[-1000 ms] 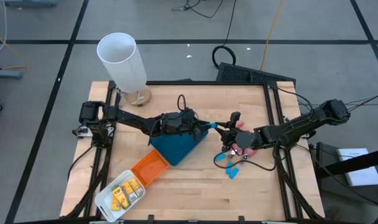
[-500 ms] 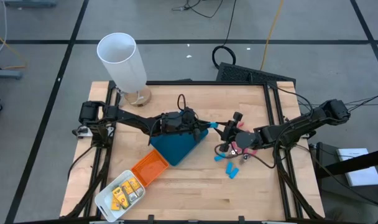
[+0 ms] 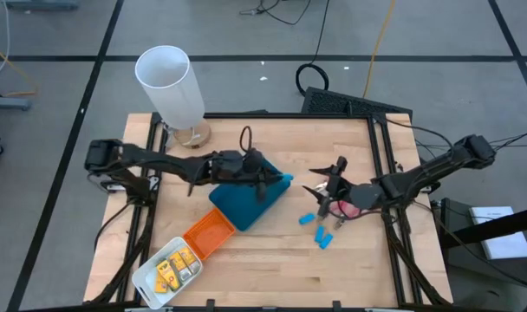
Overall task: Pick & Place School Supplies
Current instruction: Put the blue eraser into the orange bin
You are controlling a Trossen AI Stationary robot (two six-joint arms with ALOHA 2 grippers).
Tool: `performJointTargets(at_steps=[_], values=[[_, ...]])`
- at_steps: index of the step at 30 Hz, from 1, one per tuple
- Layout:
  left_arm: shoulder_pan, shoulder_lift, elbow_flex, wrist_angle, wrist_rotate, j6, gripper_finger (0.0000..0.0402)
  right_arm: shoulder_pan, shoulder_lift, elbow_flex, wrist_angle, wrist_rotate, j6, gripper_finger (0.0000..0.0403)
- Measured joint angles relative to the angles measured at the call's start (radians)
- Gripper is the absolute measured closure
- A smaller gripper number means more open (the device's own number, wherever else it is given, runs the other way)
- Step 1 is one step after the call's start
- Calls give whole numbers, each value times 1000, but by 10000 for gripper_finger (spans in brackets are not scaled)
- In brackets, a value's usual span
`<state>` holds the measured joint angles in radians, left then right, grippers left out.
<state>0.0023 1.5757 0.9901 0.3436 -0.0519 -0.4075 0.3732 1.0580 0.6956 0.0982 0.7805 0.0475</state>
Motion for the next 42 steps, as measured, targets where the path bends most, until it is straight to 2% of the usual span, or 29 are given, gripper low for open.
performJointTargets(at_steps=[5, 10, 15, 19, 22, 27, 42], values=[[-91, -127, 0, -351, 2, -16, 367, 16, -21, 0, -24, 0, 19, 157], [-240, -228, 0, -679, -16, -126, 367, 12, -12, 0, -23, 0, 19, 164], [-412, -262, 0, -976, -90, -335, 367, 6, -6, 0, -19, 1, 19, 165], [-532, -259, 0, -1149, -154, -549, 367, 4, -5, 0, -19, 1, 19, 165], [-585, -252, -1, -1180, -204, -649, 366, 3, -5, 0, -17, 1, 19, 165], [-639, -252, -1, -1166, -232, -701, 367, 3, -5, 0, -12, 1, 20, 165], [-650, -252, -1, -1169, -233, -749, 334, 3, -5, 0, -12, 1, 20, 165]])
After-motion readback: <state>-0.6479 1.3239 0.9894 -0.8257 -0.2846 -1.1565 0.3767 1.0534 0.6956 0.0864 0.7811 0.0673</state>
